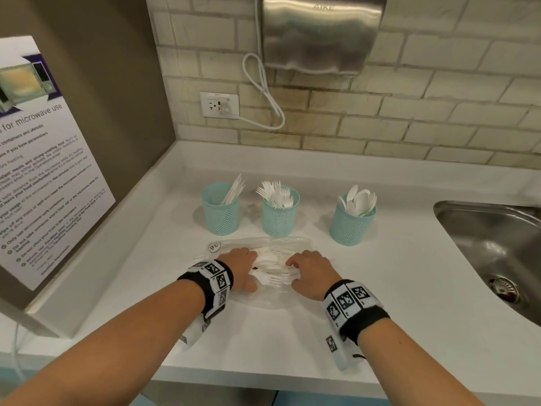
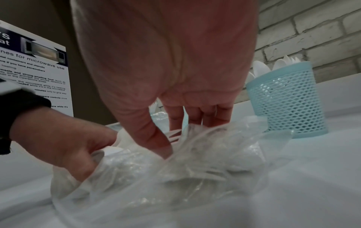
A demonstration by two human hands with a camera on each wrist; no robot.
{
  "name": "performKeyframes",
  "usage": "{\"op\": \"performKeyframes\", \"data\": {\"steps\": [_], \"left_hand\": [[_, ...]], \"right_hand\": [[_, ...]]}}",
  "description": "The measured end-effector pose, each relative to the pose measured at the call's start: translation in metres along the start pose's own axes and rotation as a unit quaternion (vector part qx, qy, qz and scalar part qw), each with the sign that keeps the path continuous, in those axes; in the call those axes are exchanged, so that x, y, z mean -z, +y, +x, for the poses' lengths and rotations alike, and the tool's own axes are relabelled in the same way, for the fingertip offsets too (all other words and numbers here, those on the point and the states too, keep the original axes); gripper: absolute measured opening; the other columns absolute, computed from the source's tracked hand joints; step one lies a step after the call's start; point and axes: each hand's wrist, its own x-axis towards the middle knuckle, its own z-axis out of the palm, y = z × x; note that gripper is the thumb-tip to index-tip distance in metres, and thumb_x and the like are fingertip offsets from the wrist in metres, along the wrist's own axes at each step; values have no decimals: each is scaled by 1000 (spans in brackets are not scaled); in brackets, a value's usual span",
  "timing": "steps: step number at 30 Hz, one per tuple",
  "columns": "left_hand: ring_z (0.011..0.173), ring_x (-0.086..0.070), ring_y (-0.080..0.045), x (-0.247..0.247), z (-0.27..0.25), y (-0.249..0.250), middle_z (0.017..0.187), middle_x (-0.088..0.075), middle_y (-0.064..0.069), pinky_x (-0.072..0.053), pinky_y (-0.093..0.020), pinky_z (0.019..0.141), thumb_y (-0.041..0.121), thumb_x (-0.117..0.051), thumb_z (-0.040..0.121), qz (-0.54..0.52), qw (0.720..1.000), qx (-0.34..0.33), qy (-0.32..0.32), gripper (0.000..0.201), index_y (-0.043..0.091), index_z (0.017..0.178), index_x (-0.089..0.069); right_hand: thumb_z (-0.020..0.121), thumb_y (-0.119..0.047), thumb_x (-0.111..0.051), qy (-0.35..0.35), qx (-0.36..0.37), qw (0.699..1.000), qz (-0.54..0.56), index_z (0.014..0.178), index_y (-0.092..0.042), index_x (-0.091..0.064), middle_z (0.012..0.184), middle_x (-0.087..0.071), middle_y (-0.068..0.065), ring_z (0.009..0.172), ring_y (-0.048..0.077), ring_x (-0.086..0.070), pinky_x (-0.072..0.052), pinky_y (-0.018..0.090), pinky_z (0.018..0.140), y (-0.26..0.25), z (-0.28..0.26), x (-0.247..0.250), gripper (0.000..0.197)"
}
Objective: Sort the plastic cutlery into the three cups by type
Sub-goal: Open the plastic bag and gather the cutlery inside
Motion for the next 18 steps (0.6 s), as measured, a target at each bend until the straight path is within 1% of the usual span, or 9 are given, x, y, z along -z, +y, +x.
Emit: {"op": "performKeyframes", "data": {"steps": [3, 6, 8, 9, 10, 12, 13, 15, 18], "left_hand": [[129, -35, -28, 1, 1, -4, 138, -39, -11, -38, -41, 102, 39, -57, 85, -2, 1000, -19, -13, 59, 11, 133, -39], [129, -38, -29, 4, 0, -7, 141, -41, -11, -37, -42, 103, 37, -55, 88, -9, 999, -32, -19, 59, 11, 137, -36], [129, -41, -28, 8, -3, -9, 142, -43, -11, -37, -41, 104, 37, -54, 90, -42, 998, -37, -11, 58, 12, 138, -36], [126, -45, -28, 10, -4, -10, 138, -48, -11, -38, -39, 102, 37, -54, 90, -61, 997, -43, 0, 54, 13, 136, -39], [119, -50, -28, 12, -5, -11, 131, -53, -12, -41, -37, 96, 37, -54, 90, -76, 996, -49, 10, 49, 13, 131, -42], [105, -57, -29, 16, -8, -9, 117, -61, -12, -42, -33, 81, 38, -53, 92, -80, 995, -57, 18, 44, 12, 124, -42], [100, -59, -29, 17, -9, -8, 113, -62, -13, -41, -31, 75, 38, -52, 92, -74, 995, -57, 19, 43, 11, 125, -40], [96, -61, -31, 16, -12, -5, 110, -63, -13, -38, -30, 70, 35, -50, 93, -68, 996, -53, 22, 44, 11, 128, -37], [97, -61, -32, 11, -13, -3, 110, -63, -14, -37, -30, 70, 34, -51, 93, -86, 995, -51, 23, 48, 11, 131, -33]], "right_hand": [[88, -19, -49, 1, -8, 999, -32, 132, -23, -50, 133, -49, 5, 124, 26, -39, -32, 35, 106, 2, 1, -2, 44], [93, -26, -46, -4, -4, 999, -45, 134, -23, -49, 134, -45, 6, 126, 27, -37, -30, 37, 106, 2, 1, -3, 41], [95, -29, -45, -3, -5, 999, -32, 135, -22, -46, 135, -42, 7, 128, 28, -36, -27, 39, 108, 1, 0, -3, 41], [96, -30, -44, 0, -5, 1000, -17, 135, -22, -44, 135, -41, 7, 128, 28, -37, -26, 40, 108, 0, -1, -2, 41], [96, -30, -44, 4, -4, 1000, 0, 135, -21, -43, 134, -41, 7, 127, 28, -38, -25, 40, 108, -2, -1, 0, 41], [96, -30, -43, 11, 0, 999, 32, 133, -21, -41, 132, -44, 6, 123, 27, -44, -26, 41, 106, -8, -1, 4, 38], [96, -30, -42, 11, 2, 999, 42, 132, -21, -41, 131, -46, 6, 121, 27, -46, -27, 42, 104, -10, 0, 6, 37], [97, -29, -41, 6, 6, 999, 48, 130, -22, -40, 128, -51, 5, 119, 27, -49, -27, 44, 102, -12, 2, 7, 34], [97, -30, -40, -5, 3, 999, 39, 128, -22, -40, 124, -56, 3, 117, 26, -51, -28, 45, 99, -13, 5, 4, 33]]}}
